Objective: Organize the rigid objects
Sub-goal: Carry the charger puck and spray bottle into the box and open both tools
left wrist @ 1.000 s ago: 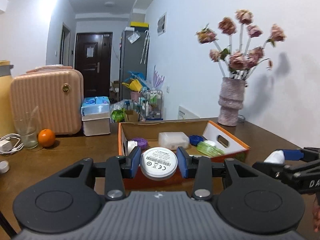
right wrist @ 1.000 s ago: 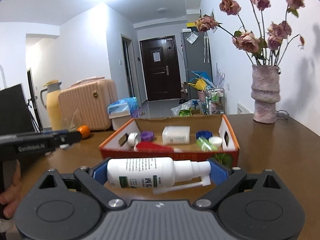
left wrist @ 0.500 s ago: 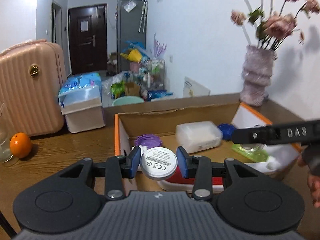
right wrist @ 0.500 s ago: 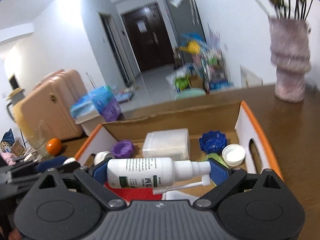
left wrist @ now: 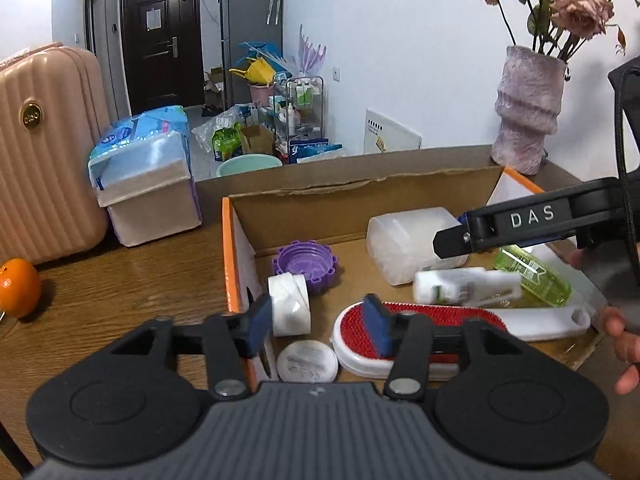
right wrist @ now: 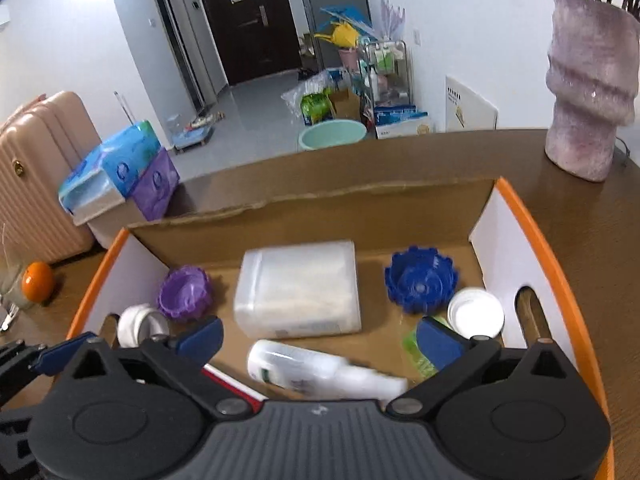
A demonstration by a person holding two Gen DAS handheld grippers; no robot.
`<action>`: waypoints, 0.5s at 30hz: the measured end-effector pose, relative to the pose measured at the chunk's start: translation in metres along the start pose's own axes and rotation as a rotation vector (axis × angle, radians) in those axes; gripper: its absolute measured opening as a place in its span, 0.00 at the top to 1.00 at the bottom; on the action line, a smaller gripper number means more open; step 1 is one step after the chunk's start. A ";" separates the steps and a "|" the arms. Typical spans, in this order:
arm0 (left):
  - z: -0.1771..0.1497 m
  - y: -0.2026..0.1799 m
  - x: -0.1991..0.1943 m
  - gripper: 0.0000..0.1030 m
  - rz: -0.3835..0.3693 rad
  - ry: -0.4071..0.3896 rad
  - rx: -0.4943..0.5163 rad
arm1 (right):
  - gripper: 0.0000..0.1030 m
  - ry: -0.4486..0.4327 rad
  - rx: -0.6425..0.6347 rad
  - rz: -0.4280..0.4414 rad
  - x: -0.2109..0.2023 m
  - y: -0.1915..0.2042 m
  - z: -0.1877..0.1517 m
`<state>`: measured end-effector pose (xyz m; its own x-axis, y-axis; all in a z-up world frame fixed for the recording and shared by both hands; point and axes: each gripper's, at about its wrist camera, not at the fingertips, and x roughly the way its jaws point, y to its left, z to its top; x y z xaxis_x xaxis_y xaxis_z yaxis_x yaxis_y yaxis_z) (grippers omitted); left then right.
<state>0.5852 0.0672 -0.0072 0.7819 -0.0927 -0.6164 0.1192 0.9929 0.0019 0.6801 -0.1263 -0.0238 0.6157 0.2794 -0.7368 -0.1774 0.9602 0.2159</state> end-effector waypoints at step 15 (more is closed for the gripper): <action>0.021 -0.006 -0.059 0.20 0.028 -0.049 -0.043 | 0.00 -0.023 -0.049 -0.038 -0.068 -0.013 -0.005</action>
<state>0.5517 0.0652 0.0456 0.8138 -0.0676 -0.5773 0.0715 0.9973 -0.0159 0.6367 -0.1580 0.0207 0.6401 0.2435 -0.7287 -0.1905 0.9691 0.1565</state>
